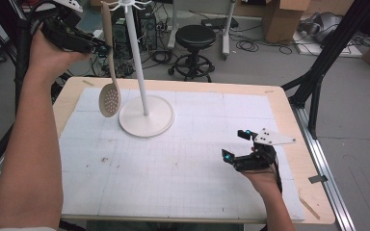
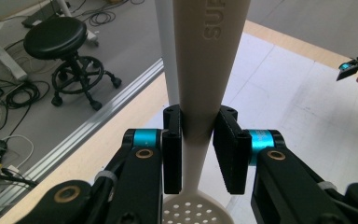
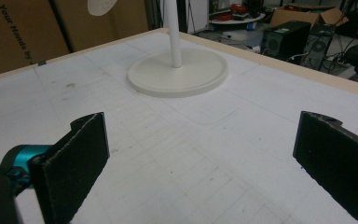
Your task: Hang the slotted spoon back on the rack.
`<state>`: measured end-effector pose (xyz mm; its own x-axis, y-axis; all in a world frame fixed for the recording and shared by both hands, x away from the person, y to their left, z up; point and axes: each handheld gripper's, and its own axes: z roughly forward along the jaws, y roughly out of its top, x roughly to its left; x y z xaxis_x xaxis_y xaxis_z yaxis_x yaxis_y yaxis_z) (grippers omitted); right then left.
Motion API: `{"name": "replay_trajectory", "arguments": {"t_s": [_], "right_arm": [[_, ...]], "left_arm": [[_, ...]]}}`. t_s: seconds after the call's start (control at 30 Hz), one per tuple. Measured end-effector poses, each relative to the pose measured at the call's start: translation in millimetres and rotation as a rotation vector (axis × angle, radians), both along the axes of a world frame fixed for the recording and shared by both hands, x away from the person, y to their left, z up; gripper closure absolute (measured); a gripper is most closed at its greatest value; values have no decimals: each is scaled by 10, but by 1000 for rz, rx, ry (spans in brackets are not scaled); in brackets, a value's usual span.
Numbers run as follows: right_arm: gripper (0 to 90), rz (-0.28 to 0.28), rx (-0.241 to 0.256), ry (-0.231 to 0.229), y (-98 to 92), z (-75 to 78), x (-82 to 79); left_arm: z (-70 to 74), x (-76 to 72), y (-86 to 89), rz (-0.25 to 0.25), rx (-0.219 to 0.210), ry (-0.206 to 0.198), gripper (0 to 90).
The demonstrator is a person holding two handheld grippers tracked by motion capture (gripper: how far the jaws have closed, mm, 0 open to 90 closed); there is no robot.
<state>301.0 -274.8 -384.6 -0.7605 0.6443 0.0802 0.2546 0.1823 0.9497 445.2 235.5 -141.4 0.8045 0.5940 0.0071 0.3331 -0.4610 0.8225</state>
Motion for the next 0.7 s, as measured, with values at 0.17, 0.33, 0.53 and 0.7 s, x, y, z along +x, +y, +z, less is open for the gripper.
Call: {"name": "replay_trajectory", "arguments": {"t_s": [0.17, 0.33, 0.53, 0.7], "right_arm": [[26, 0, -1, -4, 0, -1, 3], [26, 2, 3, 0, -4, 2, -2], [26, 3, 2, 2, 4, -6, 5], [26, 6, 1, 1, 4, -7, 6]], "left_arm": [[-18, 38, -62, -1, 11, 8, 737], [-47, 79, -106, 5, 20, 15, 736], [-56, 114, -99, 25, 24, 22, 737], [-67, 149, -50, 55, 29, 28, 737]]}}
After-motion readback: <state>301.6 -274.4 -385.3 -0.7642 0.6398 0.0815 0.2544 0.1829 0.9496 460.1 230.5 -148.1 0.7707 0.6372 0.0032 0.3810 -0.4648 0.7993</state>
